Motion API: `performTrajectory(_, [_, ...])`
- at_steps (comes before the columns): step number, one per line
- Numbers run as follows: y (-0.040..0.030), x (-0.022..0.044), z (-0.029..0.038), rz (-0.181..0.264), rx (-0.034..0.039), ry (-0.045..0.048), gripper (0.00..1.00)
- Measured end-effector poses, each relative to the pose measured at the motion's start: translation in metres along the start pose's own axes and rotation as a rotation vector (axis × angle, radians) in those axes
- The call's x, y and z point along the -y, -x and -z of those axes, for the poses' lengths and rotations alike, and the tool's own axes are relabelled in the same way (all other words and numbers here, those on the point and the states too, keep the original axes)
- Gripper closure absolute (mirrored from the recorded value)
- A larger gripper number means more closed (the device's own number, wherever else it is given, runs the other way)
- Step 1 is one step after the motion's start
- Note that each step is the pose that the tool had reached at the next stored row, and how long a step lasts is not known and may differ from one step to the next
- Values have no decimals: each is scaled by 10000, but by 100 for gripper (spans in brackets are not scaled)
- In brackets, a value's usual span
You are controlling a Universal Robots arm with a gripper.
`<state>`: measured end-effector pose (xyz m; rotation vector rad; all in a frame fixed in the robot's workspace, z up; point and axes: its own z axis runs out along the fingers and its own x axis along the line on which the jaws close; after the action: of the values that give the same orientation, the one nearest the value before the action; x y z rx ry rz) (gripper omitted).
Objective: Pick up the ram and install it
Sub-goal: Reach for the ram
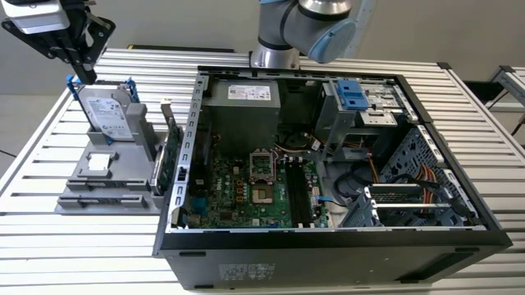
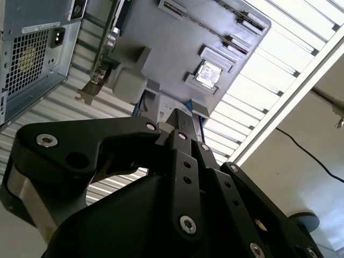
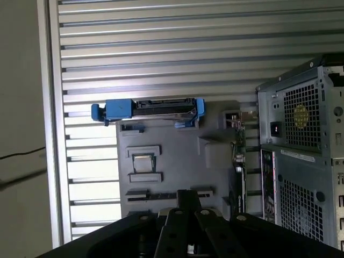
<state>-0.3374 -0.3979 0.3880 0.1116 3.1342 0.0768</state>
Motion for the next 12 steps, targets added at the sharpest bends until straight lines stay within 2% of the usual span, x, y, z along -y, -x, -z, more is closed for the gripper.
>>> performTrajectory(6, [0,15,1,-1,-1,0,100])
performTrajectory(12, [4,64,2,-1,0,5,100])
